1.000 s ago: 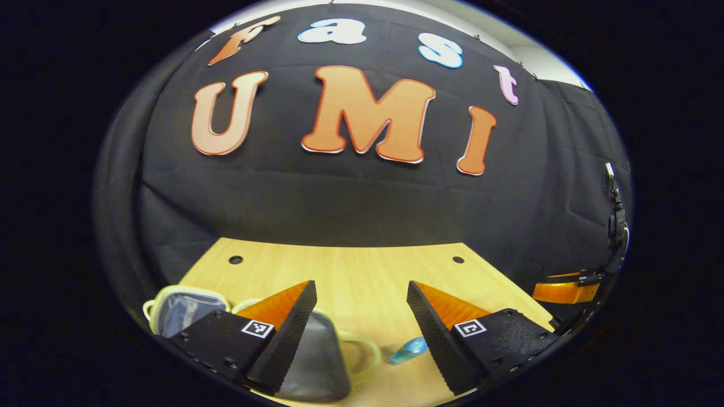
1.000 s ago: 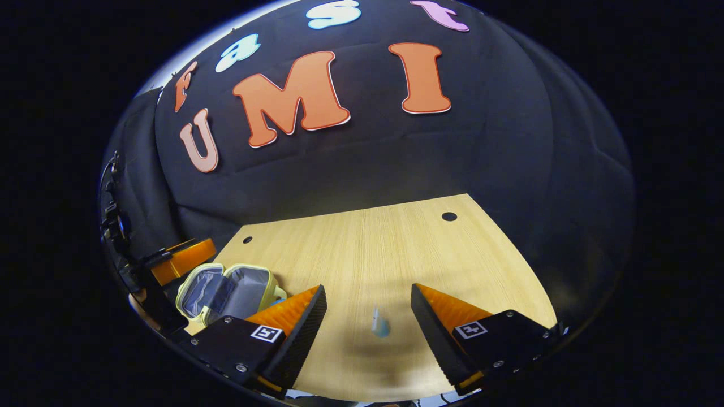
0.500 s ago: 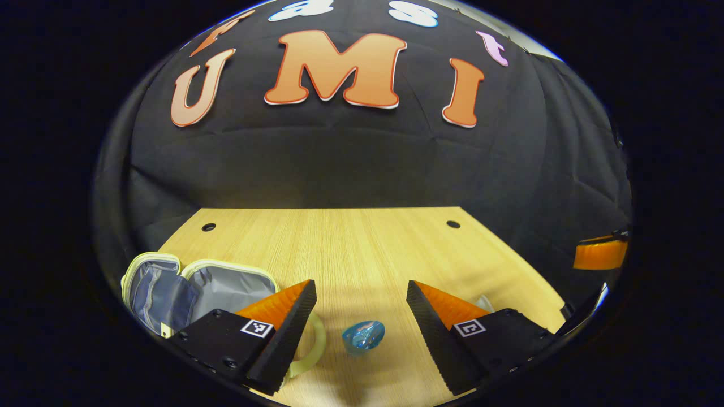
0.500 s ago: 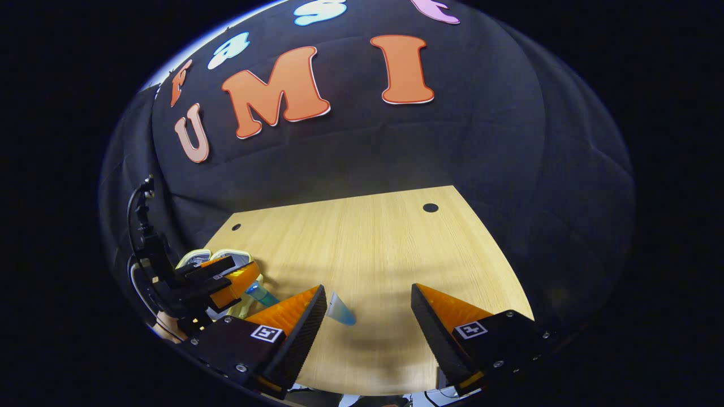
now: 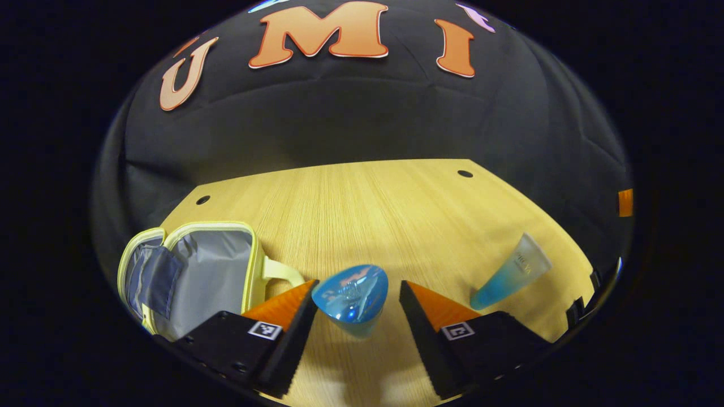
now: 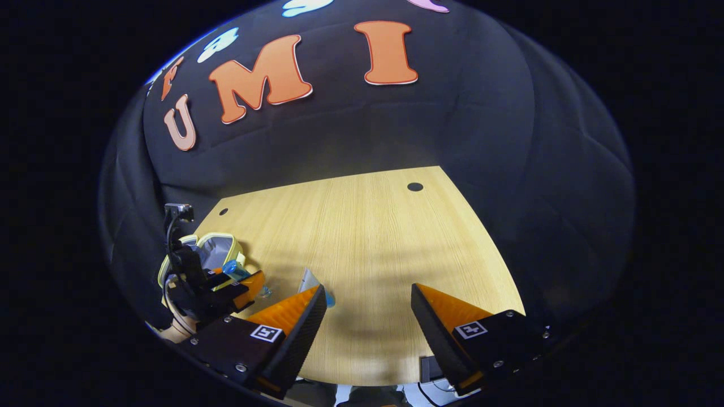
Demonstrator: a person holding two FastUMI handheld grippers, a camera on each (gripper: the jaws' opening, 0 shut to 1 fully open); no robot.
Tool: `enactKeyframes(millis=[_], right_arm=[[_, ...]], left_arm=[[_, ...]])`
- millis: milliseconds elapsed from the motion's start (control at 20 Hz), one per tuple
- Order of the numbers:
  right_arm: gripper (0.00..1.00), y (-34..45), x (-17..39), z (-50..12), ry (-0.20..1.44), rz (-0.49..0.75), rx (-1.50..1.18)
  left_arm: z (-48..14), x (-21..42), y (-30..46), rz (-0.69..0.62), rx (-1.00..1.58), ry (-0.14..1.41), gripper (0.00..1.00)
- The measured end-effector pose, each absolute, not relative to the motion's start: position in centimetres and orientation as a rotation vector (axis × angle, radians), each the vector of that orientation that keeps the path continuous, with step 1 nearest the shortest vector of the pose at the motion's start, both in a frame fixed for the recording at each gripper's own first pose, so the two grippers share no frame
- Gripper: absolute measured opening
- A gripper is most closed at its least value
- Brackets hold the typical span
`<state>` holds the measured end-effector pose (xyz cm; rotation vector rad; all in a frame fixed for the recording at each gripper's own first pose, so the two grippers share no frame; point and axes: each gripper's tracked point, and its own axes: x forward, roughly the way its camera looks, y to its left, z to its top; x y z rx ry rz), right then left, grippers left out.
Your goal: First open the suitcase, pack the skin care products into it, and then close the suitcase.
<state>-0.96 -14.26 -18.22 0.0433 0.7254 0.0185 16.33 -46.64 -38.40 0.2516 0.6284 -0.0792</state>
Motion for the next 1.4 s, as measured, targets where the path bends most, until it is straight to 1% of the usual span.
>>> enactKeyframes(millis=[50,100,150,200,250,300,400,450,600,700,750,800,900,1050,1100,1200,1400], right_arm=[[0.95,-14.3,-1.0,-18.3,0.731,0.018,0.041],[0.95,-14.5,-1.1,-18.4,0.735,0.018,0.035],[0.95,-14.6,-1.1,-18.5,0.736,0.020,0.027],[0.95,-14.5,-1.2,-18.5,0.736,0.025,0.018],[0.95,-14.4,-1.3,-18.6,0.737,0.031,0.008],[0.95,-14.3,-1.3,-18.6,0.734,0.039,0.000],[0.95,-13.5,-1.3,-18.6,0.730,0.056,-0.011],[0.95,-13.1,-1.3,-18.7,0.730,0.067,-0.013],[0.96,-11.9,-1.3,-18.7,0.727,0.099,0.006],[0.96,-10.9,-1.0,-18.8,0.722,0.120,0.025],[0.96,-10.3,-0.8,-18.9,0.719,0.133,0.034],[0.96,-9.9,-0.9,-19.0,0.715,0.149,0.041],[0.96,-9.1,-0.3,-19.6,0.695,0.162,0.025],[0.95,-7.9,0.8,-21.7,0.676,0.176,-0.031],[0.95,-7.3,1.0,-22.6,0.689,0.184,-0.039],[0.96,-6.1,1.4,-24.8,0.727,0.203,-0.041],[0.96,-4.8,2.7,-28.7,0.801,0.223,-0.070]], left_arm=[[-39.4,17.1,-46.2,-0.070,0.241,0.627,0.53],[-38.7,16.7,-46.4,-0.063,0.230,0.621,0.56],[-39.5,17.5,-46.6,-0.058,0.220,0.620,0.53],[-39.6,17.6,-47.0,-0.079,0.230,0.633,0.51],[-39.5,17.8,-47.6,-0.117,0.248,0.646,0.51],[-39.5,17.5,-48.0,-0.128,0.256,0.671,0.47],[-39.7,16.7,-48.6,-0.159,0.240,0.707,0.46],[-39.4,15.9,-49.3,-0.173,0.211,0.716,0.47],[-36.9,13.7,-50.5,-0.219,0.130,0.748,0.47],[-34.6,12.3,-50.1,-0.237,0.117,0.769,0.48],[-33.4,11.6,-49.6,-0.243,0.115,0.785,0.47],[-32.4,10.6,-48.7,-0.238,0.115,0.825,0.46],[-30.5,8.6,-46.5,-0.221,0.094,0.872,0.47],[-27.2,6.3,-43.4,-0.188,0.079,0.894,0.48],[-26.3,5.8,-42.3,-0.174,0.096,0.896,0.47],[-24.9,4.6,-40.5,-0.149,0.128,0.900,0.47],[-23.7,2.3,-38.5,-0.127,0.119,0.924,0.47]])
